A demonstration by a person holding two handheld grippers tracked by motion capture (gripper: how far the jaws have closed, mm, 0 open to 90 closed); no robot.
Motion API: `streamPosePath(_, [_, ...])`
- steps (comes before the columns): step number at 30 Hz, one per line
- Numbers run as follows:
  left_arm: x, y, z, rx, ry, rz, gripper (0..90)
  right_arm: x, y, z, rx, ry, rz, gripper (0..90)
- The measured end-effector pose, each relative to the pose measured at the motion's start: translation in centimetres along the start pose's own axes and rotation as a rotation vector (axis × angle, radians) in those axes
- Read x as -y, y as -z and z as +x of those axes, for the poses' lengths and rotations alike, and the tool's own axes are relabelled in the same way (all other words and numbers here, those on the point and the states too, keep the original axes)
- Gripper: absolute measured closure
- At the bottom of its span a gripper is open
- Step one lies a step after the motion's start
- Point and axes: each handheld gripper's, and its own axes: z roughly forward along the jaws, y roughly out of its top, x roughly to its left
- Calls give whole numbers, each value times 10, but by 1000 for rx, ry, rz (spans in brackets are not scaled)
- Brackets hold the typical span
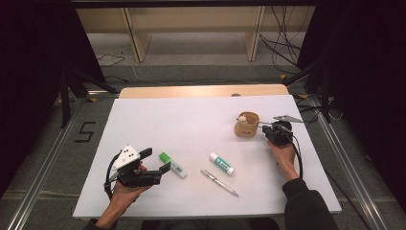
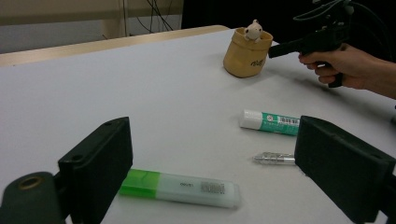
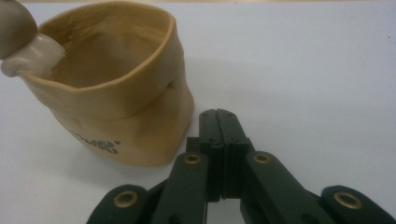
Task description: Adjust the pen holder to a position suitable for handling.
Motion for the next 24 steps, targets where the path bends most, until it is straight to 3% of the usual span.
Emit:
streamPosePath(18, [0, 0, -1, 0, -8, -1, 112, 0, -13, 12, -6, -35, 56, 900])
streamPosePath(24, [0, 0, 0, -1, -4, -3, 112, 1, -17, 20, -14, -21, 75, 900])
